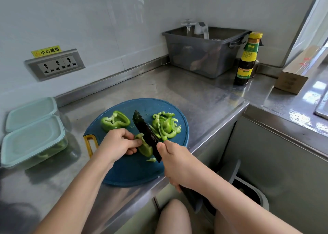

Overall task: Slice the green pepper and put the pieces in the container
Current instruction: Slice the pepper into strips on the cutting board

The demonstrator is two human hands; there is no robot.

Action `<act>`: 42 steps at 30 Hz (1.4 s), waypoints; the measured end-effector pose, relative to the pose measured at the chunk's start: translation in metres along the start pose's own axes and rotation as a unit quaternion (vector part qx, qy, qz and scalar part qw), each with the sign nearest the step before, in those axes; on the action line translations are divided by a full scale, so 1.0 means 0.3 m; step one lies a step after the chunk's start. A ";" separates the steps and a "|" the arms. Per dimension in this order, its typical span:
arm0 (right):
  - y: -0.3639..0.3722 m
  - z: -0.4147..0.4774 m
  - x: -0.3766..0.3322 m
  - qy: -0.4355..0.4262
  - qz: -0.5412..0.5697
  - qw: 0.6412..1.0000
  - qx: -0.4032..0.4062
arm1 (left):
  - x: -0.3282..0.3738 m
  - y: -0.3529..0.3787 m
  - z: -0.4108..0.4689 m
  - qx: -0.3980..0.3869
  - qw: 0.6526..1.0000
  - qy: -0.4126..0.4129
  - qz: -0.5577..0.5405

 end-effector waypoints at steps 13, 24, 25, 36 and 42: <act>-0.016 0.094 -0.076 0.013 -0.087 0.996 -0.011 | 0.005 -0.014 -0.026 -0.049 0.998 0.029 -0.017; 0.032 -0.052 0.020 0.024 0.202 0.977 -0.057 | 0.022 -0.150 -0.024 -0.075 0.994 -0.022 -0.076; 0.052 -0.058 0.022 0.024 0.207 0.976 -0.062 | 0.021 -0.148 -0.027 -0.080 0.993 -0.027 -0.078; -0.057 -0.004 0.067 0.035 0.189 0.981 0.009 | 0.009 -0.056 -0.024 -0.082 0.995 0.001 -0.052; -0.018 -0.057 0.040 -0.027 0.149 0.988 0.030 | 0.005 -0.039 -0.018 -0.047 0.999 0.021 0.006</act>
Point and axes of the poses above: each hand's wrist, its own z-axis towards the middle knuckle, its own y-axis out of the palm, x = y × z, the point moved 2 cm from there along z, towards the middle knuckle, and after that the axes turned 3 degrees about -x, right-handed, at the moved point
